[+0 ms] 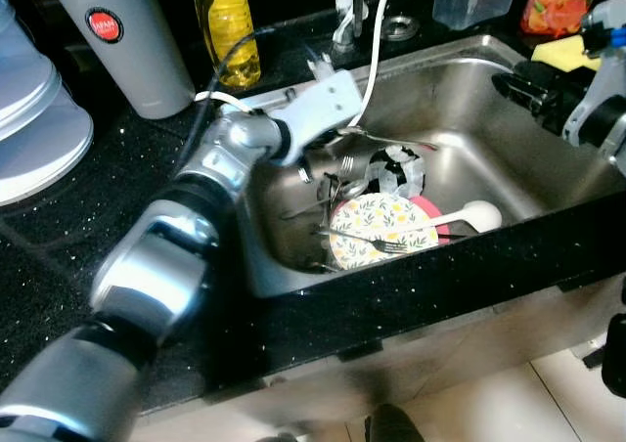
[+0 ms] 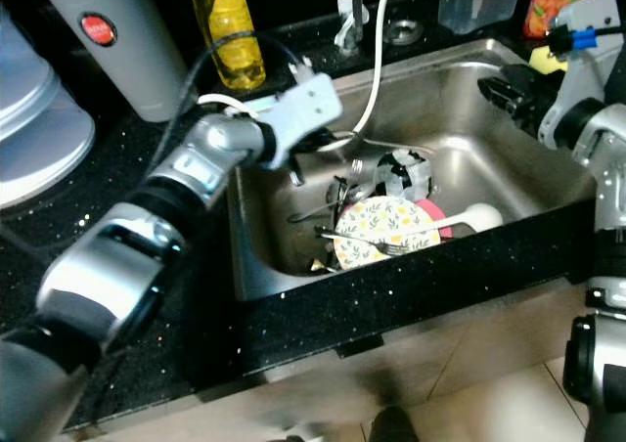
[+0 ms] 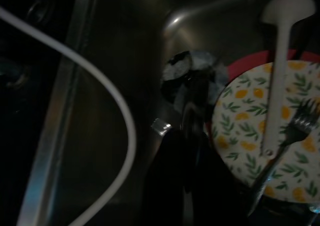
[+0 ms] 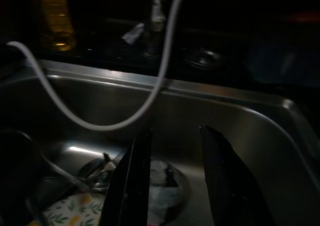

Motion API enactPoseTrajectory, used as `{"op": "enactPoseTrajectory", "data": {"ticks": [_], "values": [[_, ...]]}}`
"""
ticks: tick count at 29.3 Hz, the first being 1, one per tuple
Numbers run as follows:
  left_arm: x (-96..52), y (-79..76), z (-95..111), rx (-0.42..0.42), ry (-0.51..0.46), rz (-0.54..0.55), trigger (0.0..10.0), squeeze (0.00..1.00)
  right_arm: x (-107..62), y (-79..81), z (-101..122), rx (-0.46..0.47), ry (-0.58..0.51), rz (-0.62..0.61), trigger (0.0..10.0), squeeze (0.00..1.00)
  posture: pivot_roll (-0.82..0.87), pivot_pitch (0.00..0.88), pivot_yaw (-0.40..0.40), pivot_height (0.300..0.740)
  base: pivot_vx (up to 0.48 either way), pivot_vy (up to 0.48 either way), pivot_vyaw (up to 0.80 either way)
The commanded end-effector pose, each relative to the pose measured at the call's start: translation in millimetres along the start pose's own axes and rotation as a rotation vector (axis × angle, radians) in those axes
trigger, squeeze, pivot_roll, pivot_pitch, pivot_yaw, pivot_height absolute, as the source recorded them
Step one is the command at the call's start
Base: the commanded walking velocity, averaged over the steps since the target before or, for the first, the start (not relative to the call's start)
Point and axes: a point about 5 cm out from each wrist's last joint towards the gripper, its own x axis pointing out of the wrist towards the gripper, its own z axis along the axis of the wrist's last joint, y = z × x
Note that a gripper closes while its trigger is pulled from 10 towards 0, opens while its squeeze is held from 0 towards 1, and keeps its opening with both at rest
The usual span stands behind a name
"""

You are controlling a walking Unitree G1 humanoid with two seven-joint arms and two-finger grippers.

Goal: Kitchen organization

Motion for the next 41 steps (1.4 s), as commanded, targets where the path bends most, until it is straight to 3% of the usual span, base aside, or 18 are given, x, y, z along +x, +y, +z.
{"op": "enactPoseTrajectory", "data": {"ticks": [1,4,7,8,10,11,12,13,16,17,20,23,25,28,31,34,38,41], "values": [[-1.9,-3.3,-13,-0.033,0.026,-0.01,10.0,1.0,4.2,4.9,3,-0.008,-0.008,0.023,10.0,0.0,-0.21,0.09,0.141,0.74,0.0,0.0,0.0],[-3.2,0.4,-8,-0.064,-0.024,0.007,10.0,1.0,9.3,8.8,8,-0.009,-0.032,0.041,10.0,0.0,-0.2,0.084,0.136,0.74,0.0,0.0,0.0],[-11.2,15.6,3,-0.129,-0.119,0.061,10.0,1.0,12.4,11.3,12,-0.014,-0.052,0.054,10.0,0.0,-0.2,0.082,0.137,0.74,0.0,0.0,0.0],[-21.2,30.5,9,-0.185,-0.179,0.117,10.0,0.0,13.7,13.3,15,-0.017,-0.065,0.067,10.0,0.0,-0.2,0.081,0.137,0.74,0.0,0.0,0.0],[-28.4,40.2,12,-0.222,-0.218,0.155,10.0,0.0,14.4,14.7,17,-0.019,-0.074,0.076,10.0,0.0,-0.2,0.079,0.135,0.74,0.0,0.0,0.0],[-43.0,56.9,10,-0.244,-0.218,0.241,10.0,0.0,15.2,20.1,21,-0.021,-0.097,0.119,10.0,0.0,-0.2,0.078,0.133,0.74,0.0,0.0,0.0],[-74.3,86.8,-12,-0.227,-0.079,0.492,10.0,0.0,18.0,38.4,28,-0.028,-0.142,0.246,10.0,0.0,-0.18,0.076,0.128,0.74,0.0,0.0,0.0],[-74.3,86.8,-12,-0.227,-0.079,0.492,10.0,0.0,18.0,38.4,28,-0.028,-0.142,0.246,10.0,0.0,-0.18,0.076,0.128,0.74,0.0,0.0,0.0],[-106.1,104.9,-47,-0.394,0.049,0.765,10.0,0.0,32.0,64.0,30,-0.02,-0.158,0.351,10.0,0.0,-0.17,0.078,0.12,0.74,0.0,0.0,0.0],[-106.1,104.9,-47,-0.394,0.049,0.765,10.0,0.0,32.0,64.0,30,-0.02,-0.158,0.351,10.0,0.0,-0.17,0.078,0.12,0.74,0.0,0.0,0.0],[-119.1,97.2,-85,-0.595,0.149,0.916,10.0,0.0,63.1,87.3,34,0.018,-0.163,0.379,10.0,0.0,-0.15,0.083,0.108,0.74,0.0,0.0,0.0],[-121.2,87.7,-104,-0.684,0.211,0.989,10.0,0.0,83.5,108.7,45,0.036,-0.187,0.443,10.0,0.0,-0.14,0.093,0.101,0.74,0.0,0.0,0.0],[-121.0,86.3,-106,-0.703,0.214,1.001,10.0,0.0,85.4,114.1,48,0.031,-0.197,0.472,10.0,0.0,-0.14,0.093,0.101,0.74,0.0,0.0,0.0],[-122.2,80.5,-115,-0.753,0.267,1.093,10.0,0.0,93.0,136.5,60,0.026,-0.23,0.566,10.0,0.0,-0.13,0.102,0.095,0.74,0.0,0.0,0.0],[-122.9,79.0,-118,-0.762,0.281,1.112,10.0,0.0,94.6,141.0,62,0.026,-0.235,0.582,10.0,0.0,-0.13,0.103,0.094,0.74,0.0,0.0,0.0],[-123.9,69.3,-131,-0.867,0.312,1.129,10.0,0.0,99.7,156.8,67,0.024,-0.252,0.639,10.0,0.0,-0.13,0.112,0.089,0.74,0.0,0.0,0.0],[-119.0,66.0,-131,-0.883,0.308,1.09,10.0,0.0,101.2,161.5,69,0.021,-0.259,0.662,10.0,0.0,-0.13,0.118,0.09,0.74,0.0,0.0,0.0],[-117.2,63.9,-132,-0.951,0.301,1.105,10.0,0.0,102.9,163.8,71,0.015,-0.265,0.679,10.0,0.0,-0.14,0.13,0.098,0.74,0.0,0.0,0.0]]}}
